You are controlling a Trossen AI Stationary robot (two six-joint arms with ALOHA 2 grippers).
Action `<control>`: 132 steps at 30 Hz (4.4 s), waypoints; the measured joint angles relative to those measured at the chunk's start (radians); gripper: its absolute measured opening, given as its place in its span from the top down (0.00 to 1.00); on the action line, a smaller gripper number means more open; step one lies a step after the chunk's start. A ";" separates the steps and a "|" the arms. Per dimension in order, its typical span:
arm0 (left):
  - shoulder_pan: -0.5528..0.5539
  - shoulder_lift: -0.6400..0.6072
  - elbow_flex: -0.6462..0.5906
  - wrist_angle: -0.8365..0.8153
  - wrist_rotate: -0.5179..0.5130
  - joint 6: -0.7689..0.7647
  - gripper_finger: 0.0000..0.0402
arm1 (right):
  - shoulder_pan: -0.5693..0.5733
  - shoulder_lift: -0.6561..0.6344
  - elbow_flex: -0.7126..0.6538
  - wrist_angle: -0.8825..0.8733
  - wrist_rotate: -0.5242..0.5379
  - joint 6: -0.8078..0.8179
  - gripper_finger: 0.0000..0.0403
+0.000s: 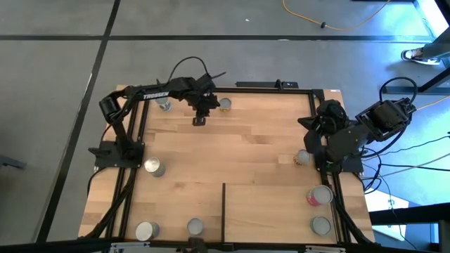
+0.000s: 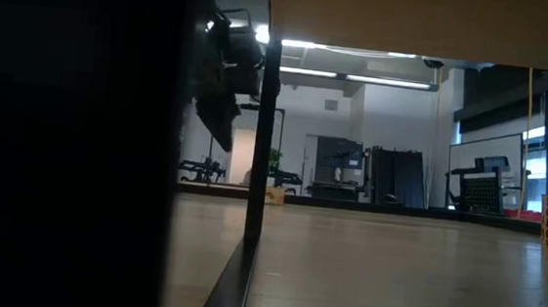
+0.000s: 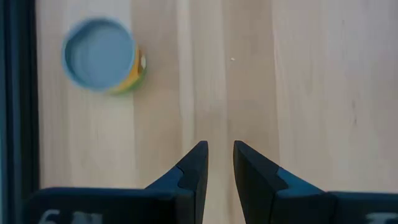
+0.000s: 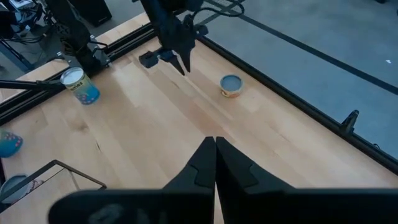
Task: Pick and place cans onto a shelf
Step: Put the canned mushroom on the shelf
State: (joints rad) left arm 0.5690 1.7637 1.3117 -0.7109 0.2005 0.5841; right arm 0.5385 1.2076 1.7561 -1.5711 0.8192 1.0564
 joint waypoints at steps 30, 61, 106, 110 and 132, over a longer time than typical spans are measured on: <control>0.094 0.143 -0.001 0.383 0.032 0.455 0.83 | 0.000 0.001 0.000 0.002 0.023 0.059 0.99; 0.112 0.253 0.000 0.456 0.076 0.612 0.83 | 0.000 0.001 0.000 0.011 0.028 0.117 0.99; 0.049 0.203 0.108 0.198 -0.050 0.507 0.99 | 0.001 0.001 0.000 0.034 -0.011 0.112 0.98; 0.052 0.203 0.206 0.118 -0.052 0.464 0.99 | 0.001 0.001 0.000 0.034 -0.011 0.107 0.98; -0.061 0.201 0.707 -0.453 -0.058 0.359 0.99 | 0.001 0.001 0.000 0.032 -0.035 0.014 0.98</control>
State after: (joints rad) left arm 0.5082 1.9644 2.0191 -1.1638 0.1421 0.9434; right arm 0.5392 1.2083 1.7561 -1.5387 0.7838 1.0707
